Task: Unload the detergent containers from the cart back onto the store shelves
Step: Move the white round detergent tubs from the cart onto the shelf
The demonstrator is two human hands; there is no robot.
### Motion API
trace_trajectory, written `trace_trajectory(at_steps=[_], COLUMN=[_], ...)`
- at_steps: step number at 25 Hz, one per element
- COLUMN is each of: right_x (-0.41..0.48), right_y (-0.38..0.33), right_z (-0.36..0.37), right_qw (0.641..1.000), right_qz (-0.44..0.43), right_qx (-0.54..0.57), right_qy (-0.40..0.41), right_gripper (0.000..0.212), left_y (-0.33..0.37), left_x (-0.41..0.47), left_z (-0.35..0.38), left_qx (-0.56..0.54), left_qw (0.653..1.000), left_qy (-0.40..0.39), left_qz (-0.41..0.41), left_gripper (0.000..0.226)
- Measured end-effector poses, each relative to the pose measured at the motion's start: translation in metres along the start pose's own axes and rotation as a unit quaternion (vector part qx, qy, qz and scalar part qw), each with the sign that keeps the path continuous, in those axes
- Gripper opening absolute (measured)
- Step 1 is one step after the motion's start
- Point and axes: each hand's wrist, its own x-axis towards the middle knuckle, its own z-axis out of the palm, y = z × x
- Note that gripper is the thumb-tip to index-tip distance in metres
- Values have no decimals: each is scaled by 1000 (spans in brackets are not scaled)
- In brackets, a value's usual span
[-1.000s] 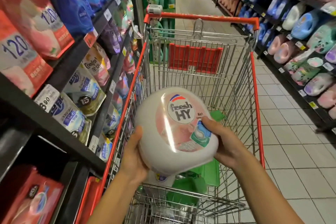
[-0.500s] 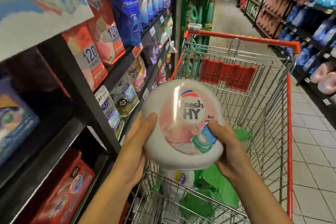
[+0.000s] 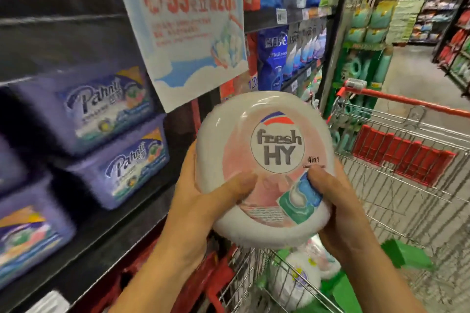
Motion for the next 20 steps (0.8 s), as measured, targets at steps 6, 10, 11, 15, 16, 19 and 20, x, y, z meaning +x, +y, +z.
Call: trace_trajectory(at_steps=[6,10,11,15,16,19,20], right_x=[-20,-35,-38,-45,-45,-29,-19], right_y=[-28,-48,-52,-68,-74,-88,-93], right_z=[69,111,121,161,173,216,231], right_qw=[993,984,982,965,958,937,930], right_qz=[-90,-130,-136,-156,-159,-156,-154], right_qx=[29,32,34,55,61,71,70], right_qy=[-74,-118,-130,-204,-232,-304,-327], right_gripper=[70,61,59,54,55,76,79], left_y=[76,121,131,175,188,227,241], left_x=[-44,-77,-84,-117,-123,-130,-130], left_z=[-21,-30,-34,-47,-51,-64,-69], left_qx=[31,77,86,144,158,204,225], left_qw=[995,987,985,969,963,936,925], left_qy=[15,49,56,70,82,136,148], left_qz=[93,132,142,186,202,252,268], left_gripper=[89,91,85,85,87,81,79])
